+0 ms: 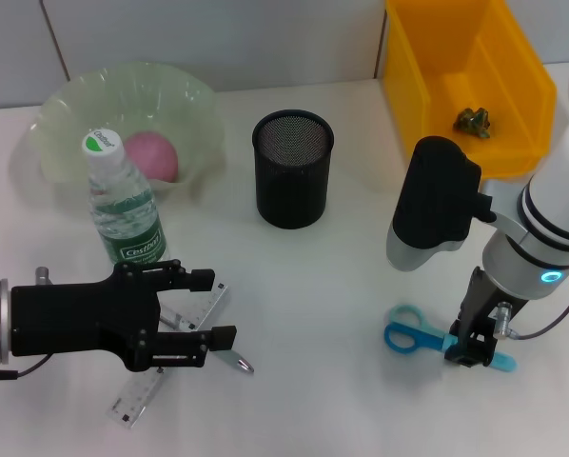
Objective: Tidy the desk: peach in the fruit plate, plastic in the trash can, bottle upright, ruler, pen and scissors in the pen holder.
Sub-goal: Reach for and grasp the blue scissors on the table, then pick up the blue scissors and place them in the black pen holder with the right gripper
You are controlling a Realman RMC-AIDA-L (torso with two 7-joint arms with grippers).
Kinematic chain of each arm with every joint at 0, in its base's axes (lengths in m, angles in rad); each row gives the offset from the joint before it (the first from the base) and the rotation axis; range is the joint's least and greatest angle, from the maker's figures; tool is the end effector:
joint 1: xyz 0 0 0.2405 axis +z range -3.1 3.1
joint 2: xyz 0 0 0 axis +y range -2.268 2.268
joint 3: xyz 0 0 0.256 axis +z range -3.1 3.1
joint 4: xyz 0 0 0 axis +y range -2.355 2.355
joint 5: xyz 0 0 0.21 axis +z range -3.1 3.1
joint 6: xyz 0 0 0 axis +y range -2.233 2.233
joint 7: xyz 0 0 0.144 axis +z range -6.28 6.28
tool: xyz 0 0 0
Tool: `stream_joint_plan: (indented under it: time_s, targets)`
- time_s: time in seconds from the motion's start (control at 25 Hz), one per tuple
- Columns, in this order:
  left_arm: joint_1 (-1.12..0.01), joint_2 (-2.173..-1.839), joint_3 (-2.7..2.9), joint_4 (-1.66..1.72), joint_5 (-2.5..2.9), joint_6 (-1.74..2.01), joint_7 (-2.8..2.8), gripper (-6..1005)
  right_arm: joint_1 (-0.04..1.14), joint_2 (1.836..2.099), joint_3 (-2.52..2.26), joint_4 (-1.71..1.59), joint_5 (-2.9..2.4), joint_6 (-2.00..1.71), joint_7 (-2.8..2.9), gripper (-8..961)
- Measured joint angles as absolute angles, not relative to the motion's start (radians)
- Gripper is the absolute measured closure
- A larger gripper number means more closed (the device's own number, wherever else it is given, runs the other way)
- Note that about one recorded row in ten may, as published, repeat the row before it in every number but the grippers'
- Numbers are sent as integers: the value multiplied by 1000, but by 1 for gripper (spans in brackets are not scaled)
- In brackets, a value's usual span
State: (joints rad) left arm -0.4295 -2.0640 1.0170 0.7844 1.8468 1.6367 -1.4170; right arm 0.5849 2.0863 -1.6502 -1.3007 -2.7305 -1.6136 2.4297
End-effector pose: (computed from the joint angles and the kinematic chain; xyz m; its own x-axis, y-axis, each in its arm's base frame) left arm -0.2454 0.2989 -0.0118 0.8504 0.2910 0.4383 0.3238 -0.9461 0.0001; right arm 0.2023 0.3213 -0.0362 0.7002 -0.4235 0.5748 -0.2900 -0.9044 -0.3131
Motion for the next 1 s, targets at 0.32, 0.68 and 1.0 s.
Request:
stream_joint_plan:
  time_s: [0.32, 0.68, 1.0]
  targets:
    - [-431, -2063, 1017, 786, 1847, 1637, -1418, 205, 583, 2086, -1661, -1300, -2730, -1613, 2427, 724]
    - [-433, -2063, 1017, 786, 1847, 1636, -1417, 205, 583, 2085, -1642, -1315, -2711, -1621, 2429, 738]
    - [-433, -2063, 1017, 787, 1847, 1635, -1417, 205, 583, 2083, -1565, -1369, -2675, -1651, 2422, 736]
